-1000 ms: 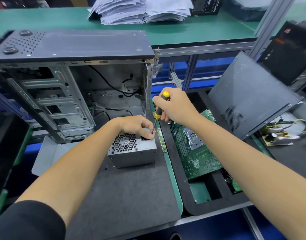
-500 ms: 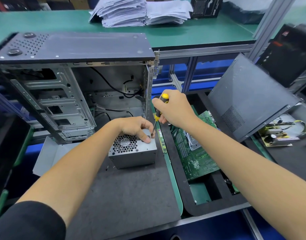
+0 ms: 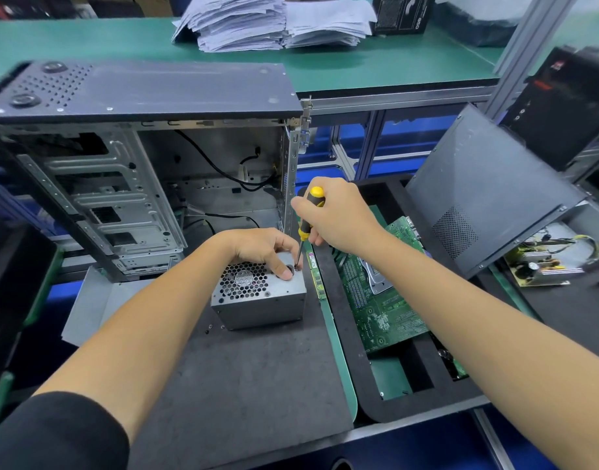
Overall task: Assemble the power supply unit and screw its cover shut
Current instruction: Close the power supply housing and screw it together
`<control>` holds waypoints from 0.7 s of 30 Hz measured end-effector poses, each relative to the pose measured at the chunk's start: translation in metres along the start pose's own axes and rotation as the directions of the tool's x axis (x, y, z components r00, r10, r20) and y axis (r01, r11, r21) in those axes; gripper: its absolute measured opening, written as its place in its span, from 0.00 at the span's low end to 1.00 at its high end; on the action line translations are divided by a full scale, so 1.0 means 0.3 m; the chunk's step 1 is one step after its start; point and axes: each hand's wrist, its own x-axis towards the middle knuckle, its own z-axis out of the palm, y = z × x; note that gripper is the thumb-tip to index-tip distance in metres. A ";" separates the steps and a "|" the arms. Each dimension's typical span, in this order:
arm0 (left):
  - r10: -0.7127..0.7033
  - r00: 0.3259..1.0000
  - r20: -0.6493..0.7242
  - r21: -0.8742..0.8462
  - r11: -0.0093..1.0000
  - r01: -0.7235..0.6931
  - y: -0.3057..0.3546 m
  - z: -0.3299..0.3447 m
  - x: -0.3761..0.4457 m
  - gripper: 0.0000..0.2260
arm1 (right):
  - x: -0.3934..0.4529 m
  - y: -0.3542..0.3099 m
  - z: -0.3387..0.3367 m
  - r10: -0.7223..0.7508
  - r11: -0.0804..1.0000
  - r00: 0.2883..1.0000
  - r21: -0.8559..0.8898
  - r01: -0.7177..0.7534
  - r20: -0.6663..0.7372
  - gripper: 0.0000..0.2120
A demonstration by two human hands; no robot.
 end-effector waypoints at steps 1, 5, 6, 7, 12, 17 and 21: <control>0.004 1.000 0.001 0.004 1.000 -0.004 0.000 -0.001 0.000 0.10 | -0.001 -0.002 0.002 -0.005 1.000 1.000 -0.007 0.005 0.005 0.15; 0.011 1.000 -0.005 0.014 1.000 -0.011 -0.003 0.000 0.001 0.12 | -0.004 -0.008 0.012 -0.024 0.999 1.000 -0.047 0.024 0.007 0.14; 0.015 1.000 -0.008 0.017 1.000 -0.014 -0.002 -0.001 0.000 0.14 | -0.004 -0.009 0.014 -0.028 0.998 1.000 -0.054 0.028 0.006 0.14; 0.017 1.000 -0.014 0.020 1.000 -0.016 -0.002 -0.002 0.000 0.16 | -0.005 -0.009 0.017 -0.033 0.998 0.999 -0.056 0.033 0.008 0.14; 0.015 1.000 -0.009 0.032 0.999 -0.015 0.003 -0.004 0.000 0.14 | -0.001 -0.013 0.022 -0.053 0.997 0.998 -0.056 0.055 0.027 0.14; -0.013 1.000 0.003 0.046 0.999 0.013 0.014 0.000 -0.012 0.10 | 0.002 -0.026 0.016 -0.131 0.983 0.983 -0.116 0.146 0.126 0.11; -0.021 1.000 -0.014 0.036 0.999 0.022 0.022 0.009 -0.020 0.09 | -0.003 -0.038 0.008 -0.250 0.932 0.940 -0.205 0.298 0.231 0.08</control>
